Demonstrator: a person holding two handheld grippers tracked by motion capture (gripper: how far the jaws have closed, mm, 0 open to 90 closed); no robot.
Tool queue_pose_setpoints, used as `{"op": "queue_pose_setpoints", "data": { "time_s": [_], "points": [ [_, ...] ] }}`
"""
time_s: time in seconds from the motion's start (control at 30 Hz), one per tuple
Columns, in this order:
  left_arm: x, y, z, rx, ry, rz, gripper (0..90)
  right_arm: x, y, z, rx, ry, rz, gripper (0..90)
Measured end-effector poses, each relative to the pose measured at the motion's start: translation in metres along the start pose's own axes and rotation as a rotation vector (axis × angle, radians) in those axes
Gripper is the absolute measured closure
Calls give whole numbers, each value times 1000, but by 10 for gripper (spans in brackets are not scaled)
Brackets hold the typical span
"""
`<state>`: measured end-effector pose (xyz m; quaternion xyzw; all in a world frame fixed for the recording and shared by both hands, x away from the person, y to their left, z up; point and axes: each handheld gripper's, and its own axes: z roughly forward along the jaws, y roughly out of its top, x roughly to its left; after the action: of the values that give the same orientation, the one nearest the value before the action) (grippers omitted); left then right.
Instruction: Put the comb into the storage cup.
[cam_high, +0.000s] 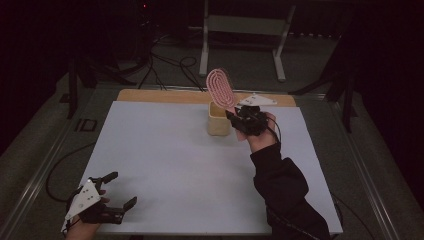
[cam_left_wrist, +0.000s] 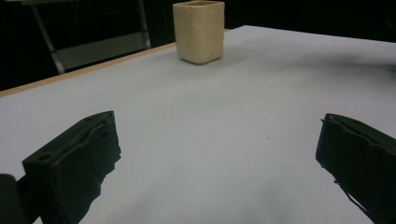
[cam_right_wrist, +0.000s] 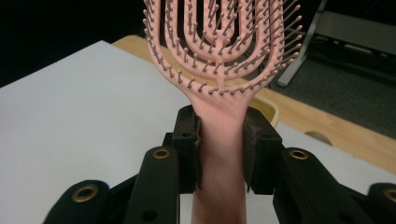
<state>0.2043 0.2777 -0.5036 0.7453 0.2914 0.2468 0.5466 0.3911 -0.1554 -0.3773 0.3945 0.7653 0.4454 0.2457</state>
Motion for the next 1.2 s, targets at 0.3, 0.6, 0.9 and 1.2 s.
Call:
{"op": "queue_pose_setpoints", "data": {
  "time_s": [0.3, 0.6, 0.9, 1.2],
  "points": [
    [0, 0, 0, 2, 0, -1, 0, -7, 14, 8, -71, 23, 13, 700],
    [1, 0, 0, 1, -2, -2, 0, -13, 19, 21, -141, 18, 0, 699],
    [0, 0, 0, -1, -3, -3, 0, -20, 23, 35, -164, 79, 24, 700],
    [1, 0, -1, -6, -3, -9, 0, -23, 30, 45, -191, 97, 9, 700]
  ]
}}
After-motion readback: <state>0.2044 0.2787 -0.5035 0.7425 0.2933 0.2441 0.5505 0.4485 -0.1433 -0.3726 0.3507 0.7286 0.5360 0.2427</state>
